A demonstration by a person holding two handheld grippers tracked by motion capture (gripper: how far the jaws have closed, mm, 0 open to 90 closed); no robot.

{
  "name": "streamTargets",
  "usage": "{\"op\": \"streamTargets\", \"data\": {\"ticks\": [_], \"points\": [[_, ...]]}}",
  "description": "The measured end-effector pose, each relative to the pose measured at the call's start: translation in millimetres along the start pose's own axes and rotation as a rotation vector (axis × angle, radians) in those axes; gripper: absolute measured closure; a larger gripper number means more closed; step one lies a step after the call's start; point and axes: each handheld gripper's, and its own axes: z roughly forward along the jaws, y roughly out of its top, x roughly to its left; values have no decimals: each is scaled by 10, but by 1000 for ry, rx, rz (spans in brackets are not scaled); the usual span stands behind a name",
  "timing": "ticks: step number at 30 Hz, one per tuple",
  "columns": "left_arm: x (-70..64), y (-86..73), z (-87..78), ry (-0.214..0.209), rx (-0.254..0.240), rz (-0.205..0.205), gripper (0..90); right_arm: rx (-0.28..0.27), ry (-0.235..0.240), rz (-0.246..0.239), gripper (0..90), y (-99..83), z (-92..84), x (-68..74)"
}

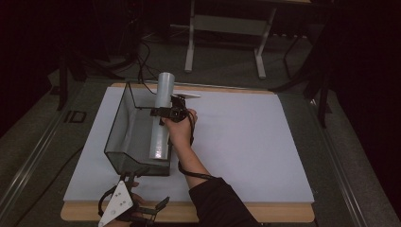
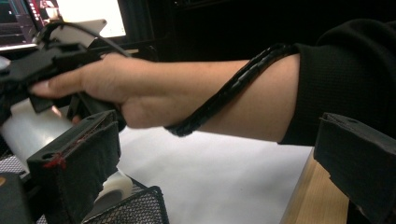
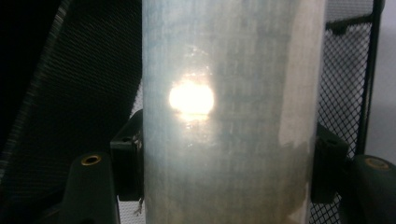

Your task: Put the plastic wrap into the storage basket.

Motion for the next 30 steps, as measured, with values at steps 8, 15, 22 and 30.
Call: {"op": "streamTargets", "data": {"ticks": [8,15,22,30], "points": [[8,0,0,-2,-1,1,12,55,-51,22,323,-93,125,-43],[11,-3,6,-5,3,1,12,66,-84,4,322,-184,194,-36],[6,-8,16,-9,8,4,12,77,-115,-11,319,-203,187,1],[8,-13,20,-12,13,2,12,99,-45,-25,212,-175,170,3]]}}
